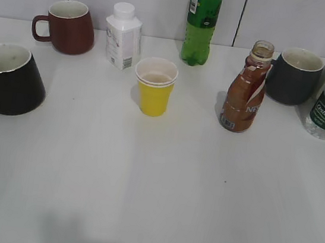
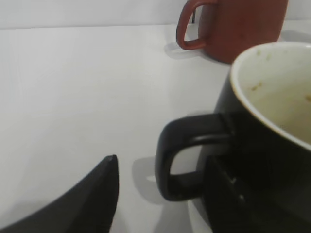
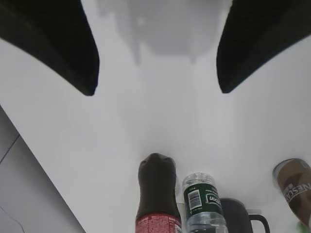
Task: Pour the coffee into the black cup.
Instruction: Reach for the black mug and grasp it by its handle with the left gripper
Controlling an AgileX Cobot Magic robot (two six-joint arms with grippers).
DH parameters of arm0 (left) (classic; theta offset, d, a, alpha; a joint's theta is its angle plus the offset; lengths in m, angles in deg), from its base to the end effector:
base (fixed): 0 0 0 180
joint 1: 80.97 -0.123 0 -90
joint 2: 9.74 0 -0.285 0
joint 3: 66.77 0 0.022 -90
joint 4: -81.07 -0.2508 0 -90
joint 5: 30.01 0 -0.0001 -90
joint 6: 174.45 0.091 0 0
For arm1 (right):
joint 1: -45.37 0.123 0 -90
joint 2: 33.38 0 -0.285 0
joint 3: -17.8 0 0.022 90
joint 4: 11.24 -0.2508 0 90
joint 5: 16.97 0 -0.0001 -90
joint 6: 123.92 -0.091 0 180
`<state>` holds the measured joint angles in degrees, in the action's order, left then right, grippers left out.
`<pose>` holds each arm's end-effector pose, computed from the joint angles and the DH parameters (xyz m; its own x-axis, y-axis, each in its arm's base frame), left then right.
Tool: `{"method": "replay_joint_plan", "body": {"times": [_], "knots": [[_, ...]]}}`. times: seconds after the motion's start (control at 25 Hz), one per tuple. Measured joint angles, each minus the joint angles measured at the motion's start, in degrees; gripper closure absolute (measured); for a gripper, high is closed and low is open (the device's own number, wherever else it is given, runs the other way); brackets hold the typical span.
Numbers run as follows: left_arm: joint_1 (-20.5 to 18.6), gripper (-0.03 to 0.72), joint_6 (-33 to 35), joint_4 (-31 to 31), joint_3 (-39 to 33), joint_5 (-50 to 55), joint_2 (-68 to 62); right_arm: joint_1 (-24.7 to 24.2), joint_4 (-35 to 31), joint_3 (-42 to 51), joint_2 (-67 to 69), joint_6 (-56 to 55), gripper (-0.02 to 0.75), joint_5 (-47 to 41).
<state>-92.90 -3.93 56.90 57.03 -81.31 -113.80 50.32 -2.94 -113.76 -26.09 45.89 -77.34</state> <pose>0.2553 0.0243 0.1391 -0.3470 0.0312 -0.9373 0.1331 0.9910 -0.0163 -0.0056 -0.0120 0.2791 -0.4290 0.0681 -0.9008 0.0726 0.9965 0.0407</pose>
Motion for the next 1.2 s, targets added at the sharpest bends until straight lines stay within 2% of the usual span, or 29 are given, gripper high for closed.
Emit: {"method": "replay_joint_plan", "body": {"times": [0.4,0.84,1.2], "knots": [[0.0,0.259,-0.1,-0.6,3.1,0.4,-1.9,0.0,0.0,0.0,0.0,0.0,0.152,0.0],[-0.1,0.259,-0.1,1.1,3.1,-13.5,-10.6,0.0,0.0,0.0,0.0,0.0,0.152,0.0],[-0.1,0.259,-0.2,1.7,4.6,-16.3,-13.2,0.0,0.0,0.0,0.0,0.0,0.152,0.0]]}}
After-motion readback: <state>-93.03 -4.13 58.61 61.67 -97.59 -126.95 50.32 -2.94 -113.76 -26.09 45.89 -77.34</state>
